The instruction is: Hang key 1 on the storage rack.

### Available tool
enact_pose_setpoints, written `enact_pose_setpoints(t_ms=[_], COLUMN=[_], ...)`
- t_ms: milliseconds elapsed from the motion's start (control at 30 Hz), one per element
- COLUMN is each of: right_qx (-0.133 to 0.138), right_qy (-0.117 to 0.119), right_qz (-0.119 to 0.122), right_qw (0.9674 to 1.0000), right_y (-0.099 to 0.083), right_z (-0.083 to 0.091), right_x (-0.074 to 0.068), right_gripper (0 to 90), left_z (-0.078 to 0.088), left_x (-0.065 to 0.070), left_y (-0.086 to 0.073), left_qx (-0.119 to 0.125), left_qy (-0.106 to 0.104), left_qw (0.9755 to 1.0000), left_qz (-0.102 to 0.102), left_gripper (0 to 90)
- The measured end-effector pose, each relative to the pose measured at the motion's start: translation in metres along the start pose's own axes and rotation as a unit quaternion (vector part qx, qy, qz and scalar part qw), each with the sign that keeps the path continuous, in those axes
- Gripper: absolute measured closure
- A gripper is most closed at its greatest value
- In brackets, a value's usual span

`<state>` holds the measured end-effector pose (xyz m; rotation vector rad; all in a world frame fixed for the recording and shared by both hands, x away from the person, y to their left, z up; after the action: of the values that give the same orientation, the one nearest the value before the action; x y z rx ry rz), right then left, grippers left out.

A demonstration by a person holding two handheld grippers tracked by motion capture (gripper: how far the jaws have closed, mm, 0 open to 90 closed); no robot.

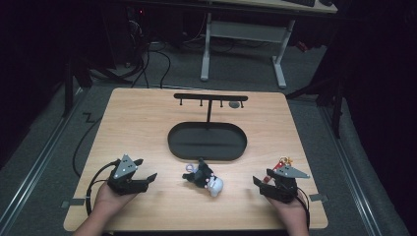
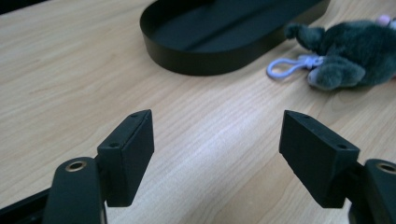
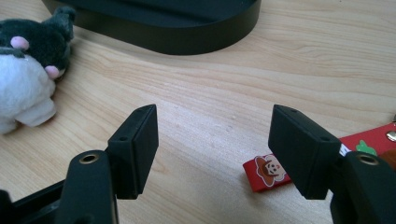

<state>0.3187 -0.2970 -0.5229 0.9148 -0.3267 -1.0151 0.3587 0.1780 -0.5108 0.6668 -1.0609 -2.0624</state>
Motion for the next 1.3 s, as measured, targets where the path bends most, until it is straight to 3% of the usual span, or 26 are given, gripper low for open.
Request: enact_pose_setpoints(t_ms=[333, 600, 1067, 1300], right_qx=[-0.021, -0.053, -0.071, -0.076], right_qy=[0.002, -0.001, 0.0, 0.012], right_qz=[0.001, -0.009, -0.017, -0.023], right_qw=[0.9998, 0.9985, 0.9973, 0.9968], right_y=[-0.001, 0.003, 0.008, 0.012], right_z=[0.006, 0.004, 0.007, 0.007], right_x=[-0.004, -0.004, -0.002, -0.001], right_gripper=[35.4, 30.3, 30.7, 30.6], left_z=[0.002, 0.0, 0.002, 0.011], left_x=[-0.001, 0.0, 0.001, -0.002], left_y=[0.0, 0.001, -0.002, -0.006], left_qx=[0.008, 0.009, 0.005, 0.005], left_qy=[-0.004, -0.008, -0.004, 0.006], left_qw=[0.9999, 0.9999, 1.0, 0.9999], left_qz=[0.006, 0.0, -0.003, 0.014], left_gripper=[27.5, 28.6, 29.1, 29.6])
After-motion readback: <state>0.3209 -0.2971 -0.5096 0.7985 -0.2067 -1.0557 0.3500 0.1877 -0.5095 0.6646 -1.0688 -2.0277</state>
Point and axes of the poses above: each handheld gripper's, and its own axes: z roughly backward along the jaws, y roughly out of its top, x roughly to its right, the point moved 2 cm from there along -z, roughly forward along the jaws, and after that the axes turned 9 degrees about y, right-handed, at the moved point
